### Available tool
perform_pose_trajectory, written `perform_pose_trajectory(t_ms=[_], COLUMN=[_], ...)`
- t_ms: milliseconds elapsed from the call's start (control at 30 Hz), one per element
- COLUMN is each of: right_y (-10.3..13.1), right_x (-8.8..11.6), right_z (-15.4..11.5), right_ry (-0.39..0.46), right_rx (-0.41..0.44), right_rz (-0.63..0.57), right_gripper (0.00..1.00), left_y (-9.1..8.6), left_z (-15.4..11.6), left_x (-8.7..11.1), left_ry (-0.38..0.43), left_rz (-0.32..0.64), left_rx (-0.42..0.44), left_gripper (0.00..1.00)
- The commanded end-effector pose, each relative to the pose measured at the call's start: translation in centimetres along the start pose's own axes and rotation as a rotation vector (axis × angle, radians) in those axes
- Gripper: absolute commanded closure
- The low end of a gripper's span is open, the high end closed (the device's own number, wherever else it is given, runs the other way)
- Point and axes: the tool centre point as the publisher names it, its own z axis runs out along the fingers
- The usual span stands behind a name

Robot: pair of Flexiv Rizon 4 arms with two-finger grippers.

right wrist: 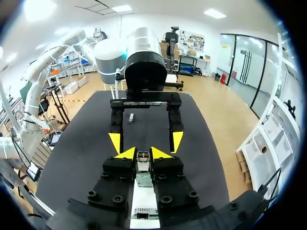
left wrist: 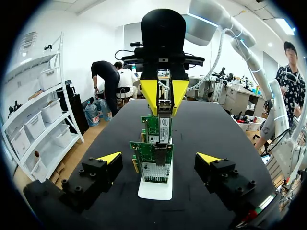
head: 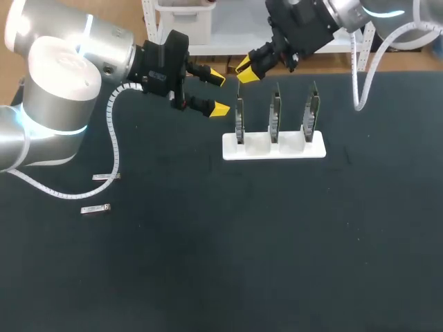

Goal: Pick up the optical module with the left hand, and insert it into the network port with the right hand.

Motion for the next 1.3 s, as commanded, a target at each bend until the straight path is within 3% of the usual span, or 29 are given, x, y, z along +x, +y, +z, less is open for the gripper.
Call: perform_pose_trajectory(t_ms=[33,1300], right_y=[-0.08,-0.44], right_x=[-0.07,0.13], right_z=[0.17,0.27], right_ry=[0.01,0.045], right_rx=[0.008,0.014], right_rz=[0.004,0.001], right_gripper=[1.0,1.0], left_y=[0.05,0.05], left_z=[0.08,0.08], left_x=[-0.09,-0.09], left_ry=[0.005,0.005], left_rz=[-0.002,-0.002], left_rx=[-0.001,-0.001], left_gripper=[0.0,0.0])
